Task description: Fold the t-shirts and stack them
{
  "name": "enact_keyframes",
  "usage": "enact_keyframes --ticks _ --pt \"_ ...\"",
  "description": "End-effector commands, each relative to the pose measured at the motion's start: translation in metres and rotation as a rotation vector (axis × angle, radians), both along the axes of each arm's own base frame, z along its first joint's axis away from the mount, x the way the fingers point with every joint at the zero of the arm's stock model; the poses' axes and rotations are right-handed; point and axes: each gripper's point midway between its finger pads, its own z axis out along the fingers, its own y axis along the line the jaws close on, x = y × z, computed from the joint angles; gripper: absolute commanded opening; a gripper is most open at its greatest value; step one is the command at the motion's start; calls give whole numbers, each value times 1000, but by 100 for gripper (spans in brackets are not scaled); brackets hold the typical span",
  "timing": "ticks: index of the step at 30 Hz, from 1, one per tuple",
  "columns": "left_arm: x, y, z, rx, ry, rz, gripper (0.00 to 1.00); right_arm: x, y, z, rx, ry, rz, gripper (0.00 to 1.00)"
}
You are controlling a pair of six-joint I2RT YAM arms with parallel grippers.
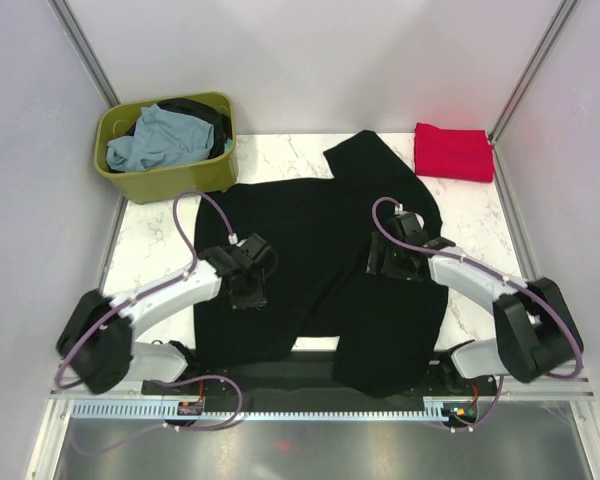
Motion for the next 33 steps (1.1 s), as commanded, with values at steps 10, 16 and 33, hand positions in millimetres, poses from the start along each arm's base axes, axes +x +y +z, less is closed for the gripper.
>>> enact_keyframes --ticks 10,16,33 --pt "102 45 -72 38 80 162 37 77 -34 -34 -132 68 -150 98" --pt "172 69 -77 119 50 257 36 139 -40 -32 -153 55 -153 98" --pt "96 99 31 97 -213 408 55 139 -14 63 -72 -143 13 98"
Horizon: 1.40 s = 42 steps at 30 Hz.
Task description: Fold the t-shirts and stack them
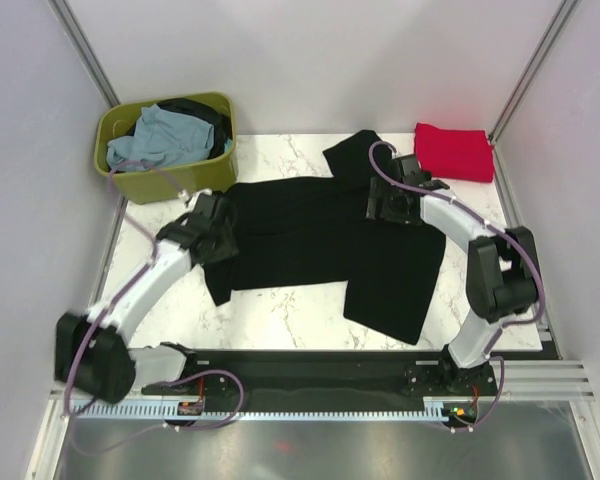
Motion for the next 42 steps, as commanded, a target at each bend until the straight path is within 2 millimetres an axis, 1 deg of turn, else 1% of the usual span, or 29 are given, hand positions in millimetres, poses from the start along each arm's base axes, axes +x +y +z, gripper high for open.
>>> enact_keyframes --ticks 1,2,3,5,6,8,9,10,11,12,18,19,20,23,26,27,29,30,32,33,34,35,36,38,39,40,41,42 --pt "-48 7 -7 -94 -17 106 55 -9 12 39 47 -96 53 98" --pt "-56 5 -11 -140 -23 151 55 -12 14 43 60 -107 58 98" --pt "-71 9 -26 -149 4 173 55 -18 18 48 75 -119 74 98" --pt "-78 13 -25 -183 -47 216 56 -22 24 51 100 -130 97 98" --pt "-84 18 -32 -168 -36 229 57 -23 25 51 101 -131 103 98" --pt "-93 30 -41 -141 -24 282 60 -25 26 52 105 -126 113 98" --pt "-96 30 -45 -149 -14 293 65 -26 25 51 103 -124 112 98" --pt "-97 31 -49 -165 -9 313 65 -27 25 50 102 -124 115 98" --pt "-101 31 -57 -178 7 323 65 -28 25 50 103 -123 116 98" --pt "-97 27 -58 -204 0 319 65 -28 25 49 100 -123 117 98" --pt "-90 35 -74 -165 7 334 65 -28 25 46 99 -118 119 98" --pt "-85 34 -76 -169 -5 328 65 -28 25 45 99 -116 119 98" --pt "-87 34 -82 -165 8 327 65 -28 25 44 96 -114 119 98" --pt "-84 28 -92 -189 20 303 62 -29 25 43 95 -113 122 98" --pt "-83 23 -94 -213 16 286 57 -29 23 39 88 -107 115 98" --pt "-83 22 -95 -215 11 280 51 -29 23 38 87 -105 114 98" --pt "-82 23 -94 -214 -3 272 44 -29 20 35 75 -104 100 98" --pt "-80 22 -92 -222 -14 266 35 -31 18 32 73 -99 88 98" --pt "-77 20 -87 -229 -31 244 26 -34 12 28 56 -95 59 98" --pt "-75 19 -82 -234 -46 234 14 -42 11 23 67 -77 30 98" --pt "-72 18 -78 -236 -64 223 8 -47 10 21 76 -70 17 98" --pt "-68 18 -71 -232 -81 206 3 -61 10 8 91 -30 9 98" --pt "-65 19 -66 -232 -105 200 2 -69 8 12 102 -40 -5 98" --pt "-60 22 -58 -217 -135 189 2 -91 2 7 93 -26 -75 98" --pt "-58 25 -53 -206 -160 196 2 -109 -9 7 60 -43 -111 98" --pt "-57 27 -52 -194 -170 188 2 -123 -14 5 54 -30 -174 98" --pt "-57 29 -52 -187 -175 189 2 -145 -12 -4 34 -9 -170 98" --pt "-56 31 -51 -178 -185 195 2 -152 -12 8 49 -62 -199 98"
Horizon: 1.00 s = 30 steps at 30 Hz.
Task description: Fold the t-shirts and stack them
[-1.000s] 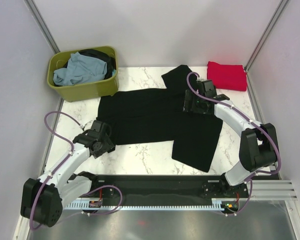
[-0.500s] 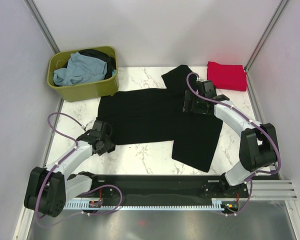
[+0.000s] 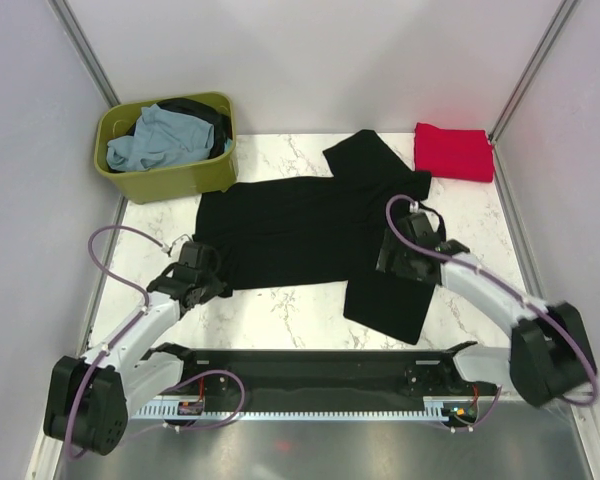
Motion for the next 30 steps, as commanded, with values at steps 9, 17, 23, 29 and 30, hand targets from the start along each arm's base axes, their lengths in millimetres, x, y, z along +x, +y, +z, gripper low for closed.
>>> enact_keyframes --ticks 9,17,23,29,30 --pt "18 6 15 21 -176 -21 2 -131 16 -6 -26 3 -244 98" --pt "19 4 17 17 -207 -44 2 -167 30 -31 20 36 -256 94" --pt "19 2 18 13 -210 -59 2 -164 22 -37 35 8 -323 84" --pt "20 1 19 9 -217 -65 2 -155 13 -41 -10 -23 -355 75" --pt "20 1 18 9 -215 -67 2 -155 15 -43 -9 -24 -352 74"
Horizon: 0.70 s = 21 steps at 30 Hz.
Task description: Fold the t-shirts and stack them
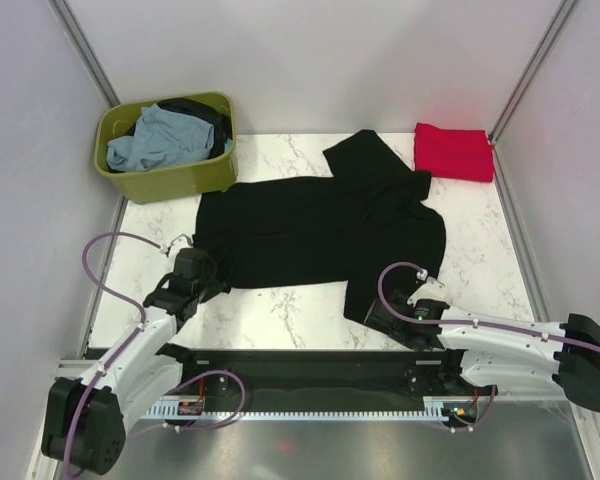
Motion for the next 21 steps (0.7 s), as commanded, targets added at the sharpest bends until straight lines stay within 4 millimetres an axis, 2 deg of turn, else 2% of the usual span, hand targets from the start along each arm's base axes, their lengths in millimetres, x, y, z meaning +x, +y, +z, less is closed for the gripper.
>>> enact_keyframes --ticks 1,3,4,5,6,9,11,13,14,16,17,19,20,21 --pt "9 1 8 16 -52 -22 2 8 -5 -3 -21 -35 -44 72" --pt "9 1 7 17 -50 -22 2 8 -6 -4 -30 -34 -41 63" --pt "9 0 8 15 -50 -21 2 9 -6 -4 -29 -37 -40 50" --pt "10 0 8 14 -51 -22 2 9 -6 -3 -22 -41 -38 43" --pt "9 0 7 15 -47 -22 2 9 -5 -3 -19 -42 -31 31" --pt "9 1 7 19 -46 -19 2 9 -4 -2 -5 -46 -22 11" --pt "10 1 7 18 -45 -18 2 9 -3 -1 2 -48 -16 0" --pt "4 -1 12 6 -24 -23 2 10 -3 5 -1 -54 -14 0" --pt "-1 -2 14 -5 -15 -29 2 15 4 17 28 -77 -12 0" --pt "-5 -7 29 -53 -56 -32 2 20 0 33 3 -109 -4 0" --pt "-6 -9 35 -72 -74 -30 2 27 6 51 30 -147 -4 0" --pt "-8 -16 56 -128 -109 -37 2 33 -3 69 -7 -193 -7 0" --pt "-9 -19 63 -144 -115 -47 2 38 -1 85 11 -226 -9 0" --pt "-11 -19 70 -147 -115 -47 2 37 -8 91 -16 -233 -9 0"
